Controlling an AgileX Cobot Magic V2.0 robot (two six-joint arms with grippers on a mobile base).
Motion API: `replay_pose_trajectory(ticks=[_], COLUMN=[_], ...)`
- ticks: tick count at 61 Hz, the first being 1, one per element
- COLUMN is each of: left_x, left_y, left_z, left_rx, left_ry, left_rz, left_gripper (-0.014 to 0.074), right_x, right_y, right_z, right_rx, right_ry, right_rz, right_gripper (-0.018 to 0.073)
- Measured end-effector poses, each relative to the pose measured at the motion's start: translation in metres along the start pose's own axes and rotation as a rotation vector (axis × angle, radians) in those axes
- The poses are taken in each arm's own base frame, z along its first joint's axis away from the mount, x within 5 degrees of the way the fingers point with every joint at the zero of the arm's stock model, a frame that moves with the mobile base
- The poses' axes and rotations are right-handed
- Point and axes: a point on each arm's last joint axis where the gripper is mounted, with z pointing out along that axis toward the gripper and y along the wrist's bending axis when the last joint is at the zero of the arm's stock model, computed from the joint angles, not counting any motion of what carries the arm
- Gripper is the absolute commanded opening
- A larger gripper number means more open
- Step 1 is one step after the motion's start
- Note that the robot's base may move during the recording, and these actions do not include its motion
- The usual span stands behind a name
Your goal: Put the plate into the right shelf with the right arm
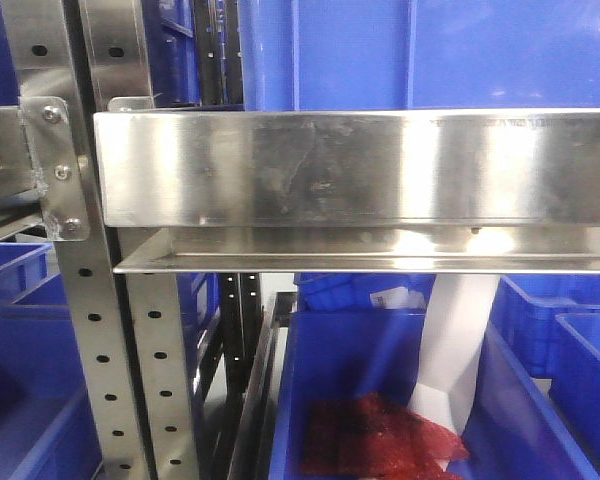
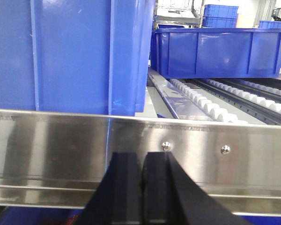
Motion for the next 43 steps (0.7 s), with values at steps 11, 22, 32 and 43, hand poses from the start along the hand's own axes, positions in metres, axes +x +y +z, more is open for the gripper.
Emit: replay_pose_trajectory(ticks=[11,22,32,43], left_x=[0.0000,0.0000,0.0000,0.0000], left_y=[0.0000,0.0000,0.0000,0.0000], left_z=[0.0000,0.0000,0.0000,0.0000], left_rx=[0.000,0.000,0.000,0.000], left_ry=[0.000,0.000,0.000,0.000], left_rz=[0.000,0.000,0.000,0.000], left_gripper=[-0.0047,-0.0047,-0.0047,-0.0047], right_x=[-0.0002,-0.0002,-0.0002,-0.0002], right_y=[0.0000,0.0000,0.0000,0.0000], right_z=[0.0000,0.0000,0.0000,0.0000], right_rx=[0.000,0.000,0.000,0.000], right_ry=[-0.002,-0.002,-0.002,-0.002], right_rz=[0.000,0.001,0.001,0.001], right_gripper=[0.0029,0.0029,0.0029,0.0029])
